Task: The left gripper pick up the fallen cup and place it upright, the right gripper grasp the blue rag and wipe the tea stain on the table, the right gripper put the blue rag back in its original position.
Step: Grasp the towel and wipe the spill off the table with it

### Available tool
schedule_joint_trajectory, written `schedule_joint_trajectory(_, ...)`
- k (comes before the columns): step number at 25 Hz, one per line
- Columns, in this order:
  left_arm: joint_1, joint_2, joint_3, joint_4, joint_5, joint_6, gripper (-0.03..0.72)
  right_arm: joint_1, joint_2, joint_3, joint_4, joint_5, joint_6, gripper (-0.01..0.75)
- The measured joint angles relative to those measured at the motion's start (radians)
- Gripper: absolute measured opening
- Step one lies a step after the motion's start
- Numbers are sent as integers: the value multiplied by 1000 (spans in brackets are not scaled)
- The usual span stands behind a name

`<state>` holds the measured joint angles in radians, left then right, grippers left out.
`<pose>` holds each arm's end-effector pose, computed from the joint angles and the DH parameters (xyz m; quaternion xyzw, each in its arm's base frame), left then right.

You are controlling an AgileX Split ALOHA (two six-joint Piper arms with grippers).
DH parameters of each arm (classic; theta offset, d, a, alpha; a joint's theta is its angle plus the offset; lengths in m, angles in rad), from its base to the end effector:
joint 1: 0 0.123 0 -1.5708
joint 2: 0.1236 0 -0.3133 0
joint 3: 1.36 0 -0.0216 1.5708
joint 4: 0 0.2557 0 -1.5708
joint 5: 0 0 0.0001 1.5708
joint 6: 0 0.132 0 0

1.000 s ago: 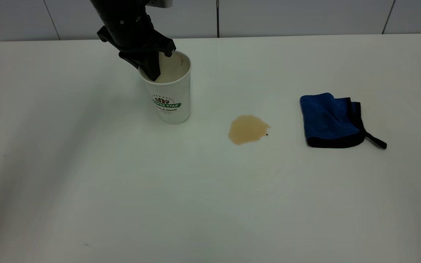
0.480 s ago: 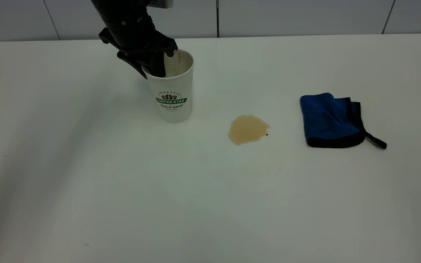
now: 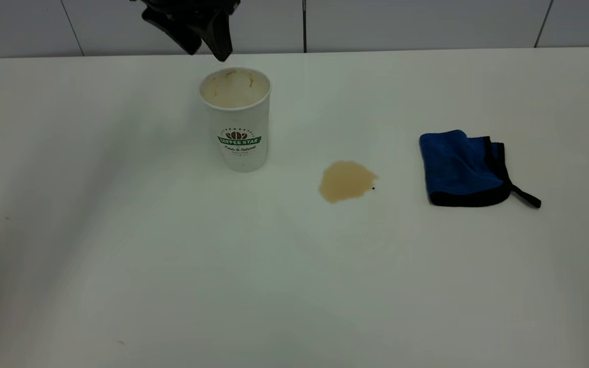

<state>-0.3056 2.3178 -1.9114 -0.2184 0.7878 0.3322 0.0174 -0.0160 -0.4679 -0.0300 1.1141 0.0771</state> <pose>0.5173 -0.1845 0.1492 0.2491 0.9365 -0.0898 0.2297 0.0050 -0.0035 0.2448 0.0268 0.8703 0.0083 0.4917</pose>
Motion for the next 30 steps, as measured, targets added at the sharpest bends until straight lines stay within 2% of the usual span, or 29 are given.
schedule_joint_trajectory(14, 0, -522, 0, 10, 380, -78, 515, 0, 0, 0, 0, 0, 0, 526)
schedule_joint_trajectory(20, 0, -727, 33, 80, 380, -161, 515, 0, 0, 0, 0, 0, 0, 526)
schedule_joint_trajectory(23, 0, -847, 153, 145, 380, -207, 515, 0, 0, 0, 0, 0, 0, 526)
schedule_joint_trajectory(30, 0, -1149, 663, 190, 380, -195, 515, 0, 0, 0, 0, 0, 0, 526)
